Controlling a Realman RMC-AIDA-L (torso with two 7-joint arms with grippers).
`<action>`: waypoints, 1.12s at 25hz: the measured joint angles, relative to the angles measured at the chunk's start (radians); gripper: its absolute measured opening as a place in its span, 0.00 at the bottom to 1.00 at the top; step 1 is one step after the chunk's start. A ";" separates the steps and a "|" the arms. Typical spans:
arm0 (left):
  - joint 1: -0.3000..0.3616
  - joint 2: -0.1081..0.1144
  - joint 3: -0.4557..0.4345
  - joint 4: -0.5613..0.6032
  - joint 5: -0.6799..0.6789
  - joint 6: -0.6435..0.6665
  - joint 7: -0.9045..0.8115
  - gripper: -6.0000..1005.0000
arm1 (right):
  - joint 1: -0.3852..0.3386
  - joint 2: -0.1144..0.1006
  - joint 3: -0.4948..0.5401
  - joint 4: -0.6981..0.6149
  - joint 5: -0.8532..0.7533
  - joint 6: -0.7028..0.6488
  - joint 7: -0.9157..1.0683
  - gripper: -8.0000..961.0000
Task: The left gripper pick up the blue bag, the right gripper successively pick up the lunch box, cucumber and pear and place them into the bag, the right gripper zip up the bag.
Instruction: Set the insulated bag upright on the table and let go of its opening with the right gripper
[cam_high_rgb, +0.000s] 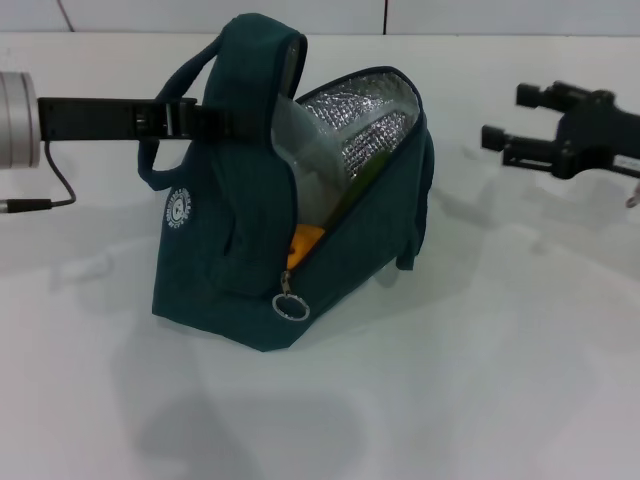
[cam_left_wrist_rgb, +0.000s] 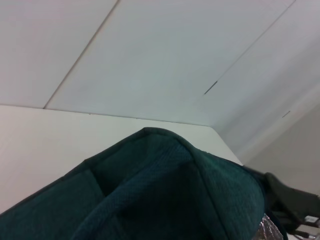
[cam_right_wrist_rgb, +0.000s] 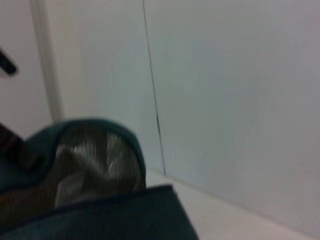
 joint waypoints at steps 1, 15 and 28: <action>-0.002 0.000 0.000 0.000 0.000 0.000 0.001 0.06 | 0.008 0.006 0.000 0.003 -0.022 0.012 0.010 0.79; -0.005 -0.002 0.000 0.000 -0.001 -0.001 0.002 0.06 | 0.068 0.086 -0.002 0.025 -0.159 0.087 0.014 0.82; -0.007 -0.004 -0.001 -0.015 -0.005 -0.003 0.014 0.06 | 0.122 0.095 -0.034 0.028 -0.163 0.176 0.004 0.72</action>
